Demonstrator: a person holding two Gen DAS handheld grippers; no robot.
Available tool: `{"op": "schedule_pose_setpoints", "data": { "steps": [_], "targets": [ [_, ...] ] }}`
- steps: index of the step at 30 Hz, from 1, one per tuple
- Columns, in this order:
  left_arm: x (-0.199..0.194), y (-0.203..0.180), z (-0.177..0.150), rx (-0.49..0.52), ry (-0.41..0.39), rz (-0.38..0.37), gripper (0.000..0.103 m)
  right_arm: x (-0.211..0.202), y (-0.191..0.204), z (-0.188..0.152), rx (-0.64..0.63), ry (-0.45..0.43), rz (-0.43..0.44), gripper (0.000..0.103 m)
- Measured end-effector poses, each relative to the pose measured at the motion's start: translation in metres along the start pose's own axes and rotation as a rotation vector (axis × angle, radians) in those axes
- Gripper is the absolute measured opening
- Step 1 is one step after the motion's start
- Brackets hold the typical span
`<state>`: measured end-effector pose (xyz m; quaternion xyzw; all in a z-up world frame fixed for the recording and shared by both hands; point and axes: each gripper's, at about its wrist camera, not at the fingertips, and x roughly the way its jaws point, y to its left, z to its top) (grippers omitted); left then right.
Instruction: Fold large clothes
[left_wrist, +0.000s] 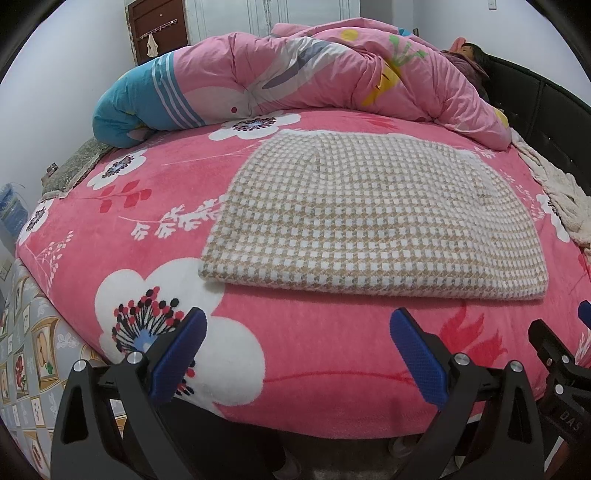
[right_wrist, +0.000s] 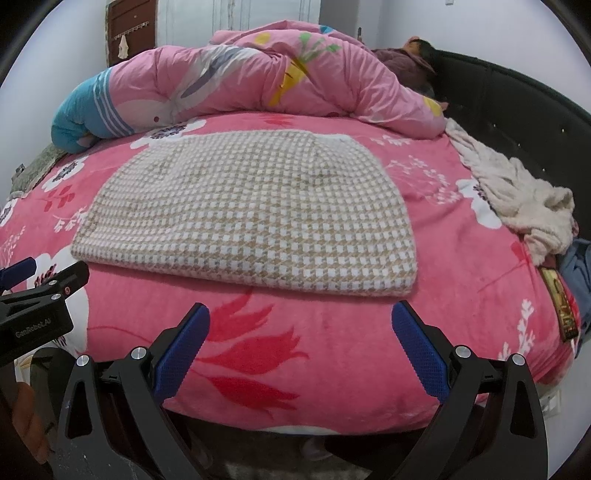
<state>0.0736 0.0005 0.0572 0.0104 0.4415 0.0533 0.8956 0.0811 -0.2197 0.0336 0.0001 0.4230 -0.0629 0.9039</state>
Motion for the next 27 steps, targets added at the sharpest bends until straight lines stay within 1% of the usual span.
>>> {"op": "schedule_pose_setpoints", "data": {
  "steps": [27],
  "targets": [
    [0.0029,0.0002,-0.0014,0.011,0.003,-0.003,0.098,-0.0005,0.0001,-0.0016,0.006,-0.001,-0.004,0.095]
  ]
}}
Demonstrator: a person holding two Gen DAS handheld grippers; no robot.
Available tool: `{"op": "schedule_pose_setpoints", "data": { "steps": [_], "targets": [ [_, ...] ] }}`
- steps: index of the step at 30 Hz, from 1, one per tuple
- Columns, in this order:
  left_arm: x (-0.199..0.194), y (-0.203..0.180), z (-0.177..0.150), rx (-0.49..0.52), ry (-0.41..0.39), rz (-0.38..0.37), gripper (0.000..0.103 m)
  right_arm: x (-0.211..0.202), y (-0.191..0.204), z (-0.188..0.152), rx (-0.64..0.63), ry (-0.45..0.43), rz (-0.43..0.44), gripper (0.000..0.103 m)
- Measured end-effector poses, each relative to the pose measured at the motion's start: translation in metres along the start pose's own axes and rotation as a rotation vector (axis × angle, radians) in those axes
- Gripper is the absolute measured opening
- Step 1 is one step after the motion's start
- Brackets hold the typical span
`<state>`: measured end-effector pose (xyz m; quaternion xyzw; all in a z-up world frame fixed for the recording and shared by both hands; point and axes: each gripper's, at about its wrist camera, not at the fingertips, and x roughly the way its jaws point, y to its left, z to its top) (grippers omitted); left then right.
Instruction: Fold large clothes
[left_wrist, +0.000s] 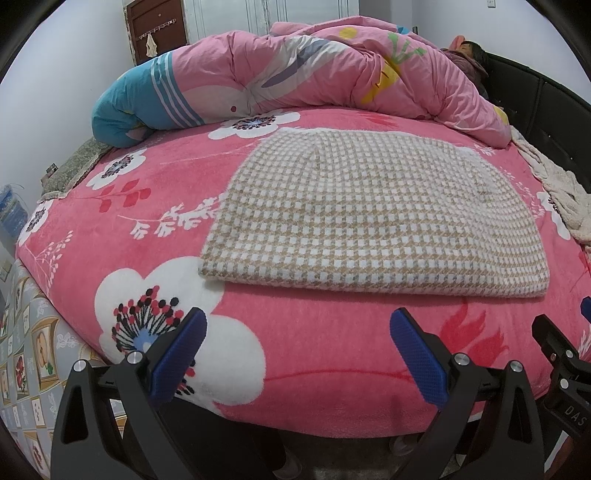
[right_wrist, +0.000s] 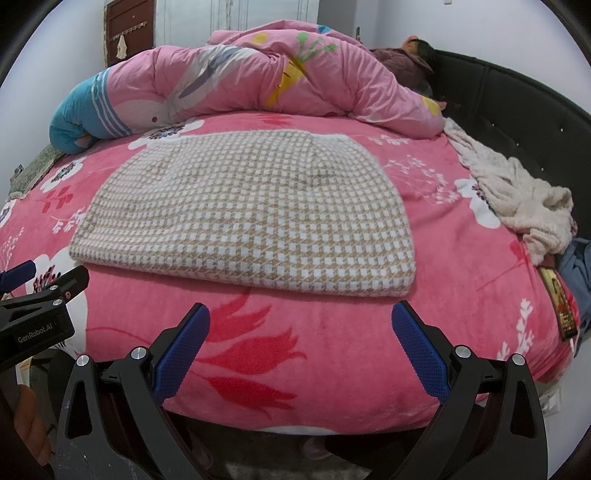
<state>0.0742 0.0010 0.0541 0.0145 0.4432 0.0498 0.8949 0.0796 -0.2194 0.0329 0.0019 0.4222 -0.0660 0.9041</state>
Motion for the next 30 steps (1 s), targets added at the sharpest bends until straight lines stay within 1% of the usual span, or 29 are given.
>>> {"op": "schedule_pose_setpoints", "data": {
  "steps": [30],
  "targets": [
    [-0.0030,0.0019,0.0015,0.000,-0.007,0.002,0.098,-0.0020,0.0026,0.0022,-0.009,-0.007,-0.005,0.095]
  ]
}}
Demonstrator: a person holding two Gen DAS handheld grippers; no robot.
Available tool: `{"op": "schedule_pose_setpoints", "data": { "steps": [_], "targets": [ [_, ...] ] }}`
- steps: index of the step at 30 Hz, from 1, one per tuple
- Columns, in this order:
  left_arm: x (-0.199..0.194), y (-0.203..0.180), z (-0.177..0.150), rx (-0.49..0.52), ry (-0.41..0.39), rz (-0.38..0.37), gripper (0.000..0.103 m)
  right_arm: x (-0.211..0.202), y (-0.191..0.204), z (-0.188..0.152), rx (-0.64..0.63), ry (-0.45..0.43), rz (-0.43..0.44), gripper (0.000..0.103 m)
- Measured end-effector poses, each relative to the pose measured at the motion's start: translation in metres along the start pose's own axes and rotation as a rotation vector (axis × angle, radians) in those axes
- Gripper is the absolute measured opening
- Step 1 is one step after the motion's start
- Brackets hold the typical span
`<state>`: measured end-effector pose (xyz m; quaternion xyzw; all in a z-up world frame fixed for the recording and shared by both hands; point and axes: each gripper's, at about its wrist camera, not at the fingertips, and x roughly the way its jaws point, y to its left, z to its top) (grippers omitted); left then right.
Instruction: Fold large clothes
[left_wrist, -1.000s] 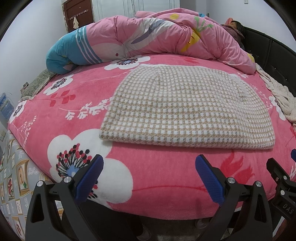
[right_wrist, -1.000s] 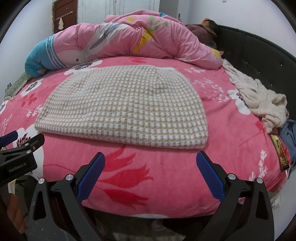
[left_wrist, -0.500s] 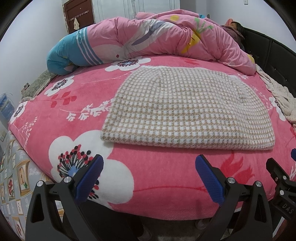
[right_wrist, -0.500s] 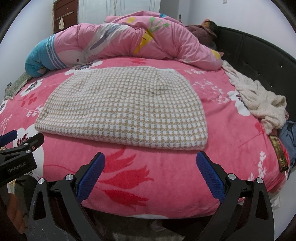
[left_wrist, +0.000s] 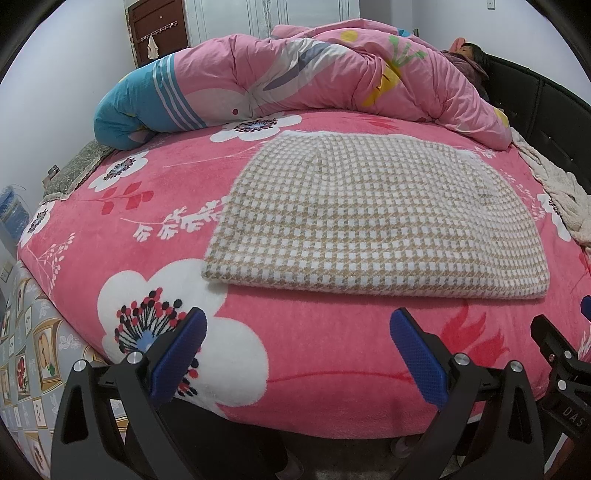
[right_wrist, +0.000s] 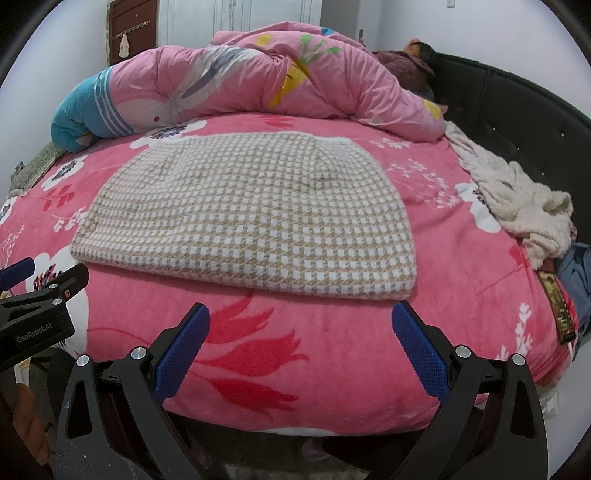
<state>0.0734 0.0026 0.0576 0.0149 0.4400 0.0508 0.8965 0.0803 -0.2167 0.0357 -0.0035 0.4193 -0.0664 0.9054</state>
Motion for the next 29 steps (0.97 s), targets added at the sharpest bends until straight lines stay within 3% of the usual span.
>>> {"op": "schedule_pose_setpoints", "data": {
  "steps": [29],
  "targets": [
    [-0.0004,0.0024,0.0004,-0.001,0.002,0.001,0.098,0.0012,-0.0015,-0.0028,-0.003,0.004,0.006,0.095]
  ]
}}
